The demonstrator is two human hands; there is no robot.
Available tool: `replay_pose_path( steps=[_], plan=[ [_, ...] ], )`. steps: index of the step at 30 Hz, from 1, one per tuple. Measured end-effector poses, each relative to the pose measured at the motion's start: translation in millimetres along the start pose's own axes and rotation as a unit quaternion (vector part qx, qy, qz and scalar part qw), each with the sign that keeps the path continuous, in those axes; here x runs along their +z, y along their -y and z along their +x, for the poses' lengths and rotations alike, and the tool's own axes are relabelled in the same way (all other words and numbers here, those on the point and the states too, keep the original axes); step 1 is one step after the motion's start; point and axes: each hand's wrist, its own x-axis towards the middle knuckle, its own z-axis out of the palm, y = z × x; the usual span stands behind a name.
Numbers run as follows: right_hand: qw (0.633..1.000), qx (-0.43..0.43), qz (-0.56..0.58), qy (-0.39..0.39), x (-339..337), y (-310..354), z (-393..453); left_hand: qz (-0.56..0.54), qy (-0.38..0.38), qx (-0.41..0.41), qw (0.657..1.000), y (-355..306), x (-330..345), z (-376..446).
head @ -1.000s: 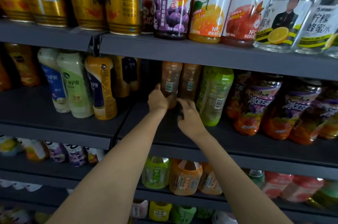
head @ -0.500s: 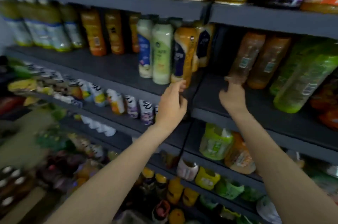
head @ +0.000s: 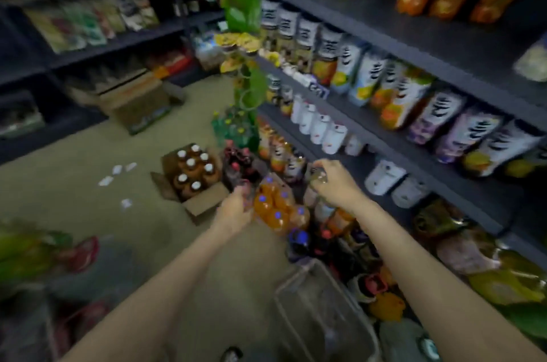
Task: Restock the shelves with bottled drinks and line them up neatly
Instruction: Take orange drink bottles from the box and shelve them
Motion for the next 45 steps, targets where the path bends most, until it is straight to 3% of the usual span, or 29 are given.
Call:
replay_pose_path(
  steps=[3,7,17,28,33,37,41,45],
  plan=[
    [0.998,-0.024,-0.011,0.053,50.5,49.7,27.6,0.026,-0.052,-0.112,0.992,76.9,-58.8,-1.3],
    [0.993,-0.038,-0.026,0.105,93.8,88.4,69.9,-0.005,-0.096,-0.176,0.980,128.9,-106.3,9.7],
    [0.986,-0.002,-0.055,0.155,188.7,122.6,224.6,-0.002,-0.061,-0.161,0.985,198.6,-143.6,117.8],
    [0.958,0.004,-0.078,0.274,334.5,154.1,384.4,-0.008,-0.031,-0.200,0.979,306.8,-155.1,262.6],
    [0.955,-0.030,-0.084,0.284,453.6,141.1,443.6,-0.064,-0.066,-0.197,0.976,375.6,-111.1,308.8],
    [0.950,0.002,-0.097,0.298,526.2,125.2,469.7,-0.092,-0.104,-0.197,0.970,411.9,-75.1,319.1],
    [0.959,-0.054,-0.136,0.242,535.8,125.6,472.2,-0.131,-0.109,-0.203,0.964,432.3,-52.1,327.7],
    [0.958,-0.201,-0.087,0.183,503.7,163.8,448.3,-0.168,0.001,-0.194,0.966,434.1,-42.0,345.9]
  ],
)
